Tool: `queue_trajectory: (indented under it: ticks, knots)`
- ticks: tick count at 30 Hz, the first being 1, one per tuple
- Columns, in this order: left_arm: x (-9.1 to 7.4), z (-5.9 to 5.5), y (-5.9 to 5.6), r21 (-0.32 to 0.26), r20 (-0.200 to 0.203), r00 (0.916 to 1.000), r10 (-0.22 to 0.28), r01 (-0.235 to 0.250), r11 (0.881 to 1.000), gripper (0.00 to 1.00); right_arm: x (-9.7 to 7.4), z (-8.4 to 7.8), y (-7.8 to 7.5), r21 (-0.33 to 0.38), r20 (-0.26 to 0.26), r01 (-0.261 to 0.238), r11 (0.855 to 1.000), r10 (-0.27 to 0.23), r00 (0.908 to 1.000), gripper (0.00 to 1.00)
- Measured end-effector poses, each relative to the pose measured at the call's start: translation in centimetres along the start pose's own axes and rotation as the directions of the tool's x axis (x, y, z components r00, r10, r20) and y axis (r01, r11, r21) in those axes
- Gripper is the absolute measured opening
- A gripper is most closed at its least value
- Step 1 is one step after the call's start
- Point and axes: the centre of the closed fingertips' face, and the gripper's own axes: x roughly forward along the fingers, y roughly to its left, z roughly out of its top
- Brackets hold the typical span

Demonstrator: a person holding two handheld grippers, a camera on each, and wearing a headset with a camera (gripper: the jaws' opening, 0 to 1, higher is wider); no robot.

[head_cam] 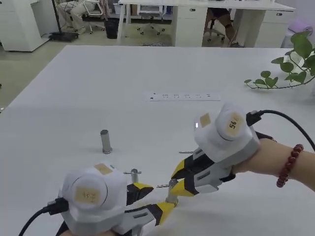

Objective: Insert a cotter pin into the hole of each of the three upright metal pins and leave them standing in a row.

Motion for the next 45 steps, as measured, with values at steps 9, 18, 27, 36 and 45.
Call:
queue_trajectory:
  ticks: [9,18,27,36,45]
  knots:
    - [-1.6,0.5,0.3,0.003,0.017,0.9998,0.010,-0.010,1.000,0.37,0.6,-0.6,0.0,-0.015,-0.019,-0.007,1.000,0.007,0.9998,0.15]
    - [-3.2,1.0,0.2,0.007,0.034,0.9991,0.025,-0.026,1.000,0.39,0.6,-0.5,-0.2,0.017,0.009,0.006,1.000,-0.006,0.9999,0.13]
    - [-4.2,1.3,-0.1,0.000,0.052,0.9982,0.029,-0.029,1.000,0.41,0.6,-0.4,-0.1,0.022,0.002,0.017,1.000,-0.017,0.9998,0.13]
    - [-5.5,1.6,0.0,0.031,0.062,0.9971,0.044,-0.046,0.998,0.42,0.6,-0.3,-0.9,0.013,-0.013,0.028,1.000,-0.028,0.9995,0.13]
    - [-6.3,1.5,0.2,0.028,0.074,0.9955,0.059,-0.061,0.998,0.49,0.8,0.1,-1.9,0.027,-0.016,0.048,0.998,-0.048,0.9987,0.13]
